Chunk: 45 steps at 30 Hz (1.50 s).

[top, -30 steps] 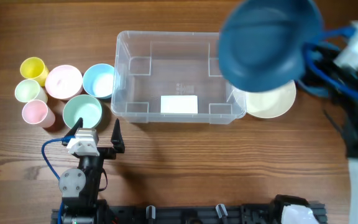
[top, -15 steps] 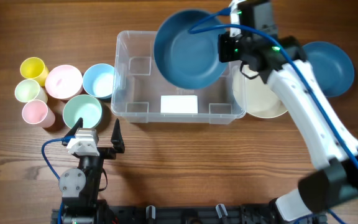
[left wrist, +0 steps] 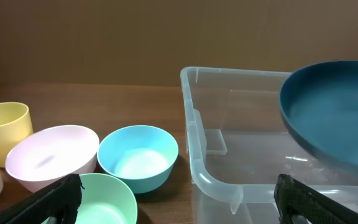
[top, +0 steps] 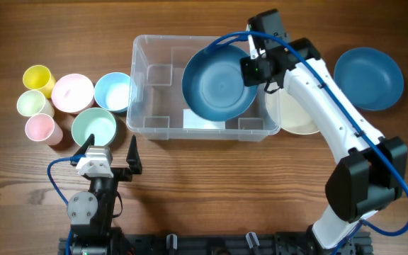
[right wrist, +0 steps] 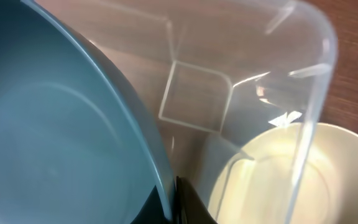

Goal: Pack container
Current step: 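Lift the teal bowl and lower it into the clear box, then release the bowl and move the right gripper to the cream plate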

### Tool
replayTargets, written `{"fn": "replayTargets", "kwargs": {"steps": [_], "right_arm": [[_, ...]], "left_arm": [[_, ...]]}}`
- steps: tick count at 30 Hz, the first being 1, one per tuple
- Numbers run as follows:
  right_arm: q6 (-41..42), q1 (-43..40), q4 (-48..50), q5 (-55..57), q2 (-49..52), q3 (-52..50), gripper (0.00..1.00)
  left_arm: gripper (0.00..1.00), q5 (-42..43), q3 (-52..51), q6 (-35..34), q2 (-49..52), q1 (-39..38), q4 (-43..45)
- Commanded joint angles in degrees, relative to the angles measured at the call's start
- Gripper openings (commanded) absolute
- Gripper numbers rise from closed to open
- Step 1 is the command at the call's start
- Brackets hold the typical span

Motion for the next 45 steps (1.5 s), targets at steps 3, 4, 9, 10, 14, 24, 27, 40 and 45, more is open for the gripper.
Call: {"fn": "replayTargets", "kwargs": {"steps": [3, 4, 9, 10, 14, 24, 27, 40, 45], "right_arm": [[-2.1, 1.0, -1.2, 1.8, 3.0, 1.2, 0.04], [-2.1, 1.0, -1.5, 2.4, 3.8, 1.2, 0.04], [-2.2, 1.0, -2.2, 5.5, 6.3, 1.2, 0.04], [-2.2, 1.0, -2.3, 5.8, 6.6, 1.2, 0.04], [-2.2, 1.0, -2.4, 7.3, 7.3, 1.2, 0.07], [-2.2, 1.0, -2.6, 7.3, 7.3, 1.3, 0.39], [-1.6, 1.0, -2.9, 7.2, 5.2, 1.3, 0.40], [17.1, -11.2, -16.4, 9.8, -16.9, 1.3, 0.45], [16.3, -26.1, -21.4, 0.8, -20.7, 1.3, 0.56]], "left_arm": [[1.00, 0.7, -0.5, 0.9, -0.4, -0.1, 0.2], [1.00, 0.7, -0.5, 0.9, -0.4, -0.1, 0.2], [1.00, 0.7, -0.5, 0.9, -0.4, -0.1, 0.2], [1.00, 0.7, -0.5, 0.9, -0.4, -0.1, 0.2], [1.00, 0.7, -0.5, 0.9, -0.4, -0.1, 0.2], [1.00, 0.7, -0.5, 0.9, -0.4, -0.1, 0.2], [1.00, 0.7, -0.5, 0.9, -0.4, -0.1, 0.2], [1.00, 0.7, -0.5, 0.9, -0.4, -0.1, 0.2], [1.00, 0.7, -0.5, 0.9, -0.4, -0.1, 0.2]]}}
